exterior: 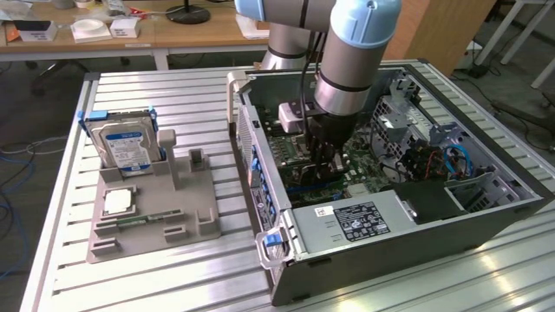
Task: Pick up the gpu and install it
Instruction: 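Insert the gpu into the slot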
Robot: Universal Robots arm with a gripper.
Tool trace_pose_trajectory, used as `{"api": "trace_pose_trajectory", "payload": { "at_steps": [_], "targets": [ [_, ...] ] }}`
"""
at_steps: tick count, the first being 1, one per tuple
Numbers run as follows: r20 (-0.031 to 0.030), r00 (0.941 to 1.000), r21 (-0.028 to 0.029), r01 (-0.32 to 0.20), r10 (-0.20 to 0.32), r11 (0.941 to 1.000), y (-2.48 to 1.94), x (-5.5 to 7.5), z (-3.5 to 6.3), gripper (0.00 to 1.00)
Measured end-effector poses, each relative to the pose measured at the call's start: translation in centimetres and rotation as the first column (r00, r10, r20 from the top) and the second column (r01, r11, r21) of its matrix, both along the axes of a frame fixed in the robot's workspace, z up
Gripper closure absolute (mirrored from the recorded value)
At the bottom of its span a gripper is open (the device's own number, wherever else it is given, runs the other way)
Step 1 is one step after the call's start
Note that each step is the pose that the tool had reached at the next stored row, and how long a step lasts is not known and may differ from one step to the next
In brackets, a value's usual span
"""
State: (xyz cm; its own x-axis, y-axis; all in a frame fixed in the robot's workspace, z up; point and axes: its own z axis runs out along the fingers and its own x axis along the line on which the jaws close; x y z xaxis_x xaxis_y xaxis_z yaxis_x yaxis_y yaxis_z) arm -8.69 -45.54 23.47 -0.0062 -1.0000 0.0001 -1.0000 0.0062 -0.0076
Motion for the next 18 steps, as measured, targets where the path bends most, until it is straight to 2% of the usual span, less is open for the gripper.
{"api": "trace_pose_trajectory", "payload": {
  "at_steps": [18],
  "targets": [
    [-0.0001,1.0000,0.0001,0.000,0.000,1.0000,0.12,0.00,-0.18,0.73]
  ]
}}
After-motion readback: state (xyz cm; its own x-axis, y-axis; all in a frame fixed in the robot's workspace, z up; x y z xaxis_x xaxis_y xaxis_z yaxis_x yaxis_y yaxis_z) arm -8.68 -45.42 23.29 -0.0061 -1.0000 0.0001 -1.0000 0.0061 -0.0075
